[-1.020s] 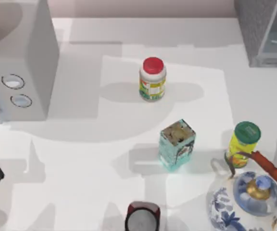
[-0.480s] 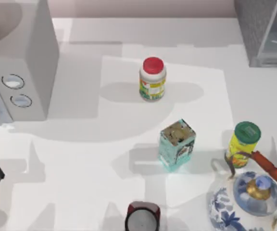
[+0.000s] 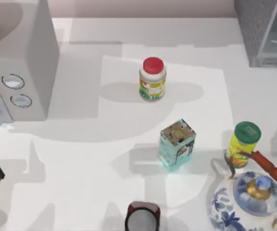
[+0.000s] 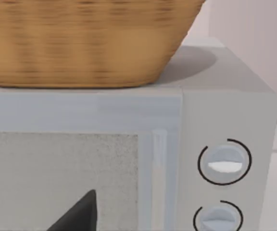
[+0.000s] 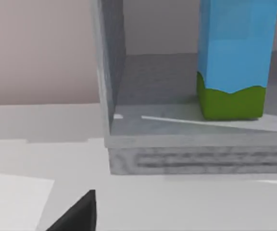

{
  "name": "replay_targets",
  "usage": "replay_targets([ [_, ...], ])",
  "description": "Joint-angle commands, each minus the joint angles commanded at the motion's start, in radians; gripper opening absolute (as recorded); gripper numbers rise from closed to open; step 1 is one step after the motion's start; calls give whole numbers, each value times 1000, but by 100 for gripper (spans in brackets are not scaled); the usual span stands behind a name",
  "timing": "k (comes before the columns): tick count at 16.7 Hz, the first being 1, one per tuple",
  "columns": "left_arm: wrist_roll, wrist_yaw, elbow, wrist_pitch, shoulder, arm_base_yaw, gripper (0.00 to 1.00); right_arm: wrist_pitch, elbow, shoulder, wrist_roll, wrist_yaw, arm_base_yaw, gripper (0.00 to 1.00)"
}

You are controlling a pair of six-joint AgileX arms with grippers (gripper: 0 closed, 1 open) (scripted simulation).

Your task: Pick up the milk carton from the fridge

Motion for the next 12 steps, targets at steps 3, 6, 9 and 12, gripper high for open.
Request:
replay_targets([
  [3, 0, 0, 0, 0, 0, 0, 100, 166, 21, 198, 1, -47, -32, 100],
  [6, 0, 0, 0, 0, 0, 0, 100, 295, 36, 336, 6, -83, -73, 100],
  [9, 0, 0, 0, 0, 0, 0, 100, 467, 49, 460, 5, -122, -148, 100],
  [12, 0, 0, 0, 0, 0, 0, 100, 633, 65, 625, 2, -173, -232, 100],
])
